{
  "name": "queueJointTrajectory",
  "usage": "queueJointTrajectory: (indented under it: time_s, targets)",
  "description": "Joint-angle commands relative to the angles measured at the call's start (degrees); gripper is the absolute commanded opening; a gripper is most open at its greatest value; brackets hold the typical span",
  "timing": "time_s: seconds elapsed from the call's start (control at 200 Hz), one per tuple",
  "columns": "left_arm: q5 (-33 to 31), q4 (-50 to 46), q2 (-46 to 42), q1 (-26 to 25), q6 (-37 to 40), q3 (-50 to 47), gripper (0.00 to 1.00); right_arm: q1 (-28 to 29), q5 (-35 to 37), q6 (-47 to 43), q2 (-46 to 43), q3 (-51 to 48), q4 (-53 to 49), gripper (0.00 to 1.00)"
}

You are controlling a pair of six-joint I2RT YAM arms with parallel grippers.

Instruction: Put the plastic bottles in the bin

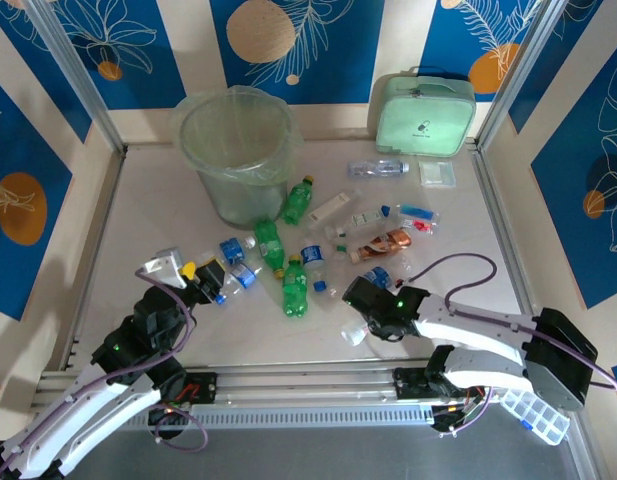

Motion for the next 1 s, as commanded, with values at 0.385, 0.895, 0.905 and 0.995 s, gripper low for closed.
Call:
queueJointTrajectory:
  time_s: [0.385,0.895,0.905,0.995]
  targets:
    - [0.63,1.38,-0.32,-0.41,0.66,-0.7,0.7,5.98,14.59,-22.19,-10.84,0.33,-0.32,0.37]
    - [0.67,1.69,-0.26,-0.38,0.82,-0.93,0.69,12.88,21.41,-61.0,-6.58,11.76,10.16,0.36]
    - [0.74,1.68,-0.27,-0.4,0.86,-0.94,0.7,12.92,21.33,-61.65,-6.31,12.05,10.41,0.36]
    - [0.76,1.74,-0.18,-0.41,1.0,-0.85,0.69,13.06,21.01,-66.67,-5.14,13.49,12.6,0.36]
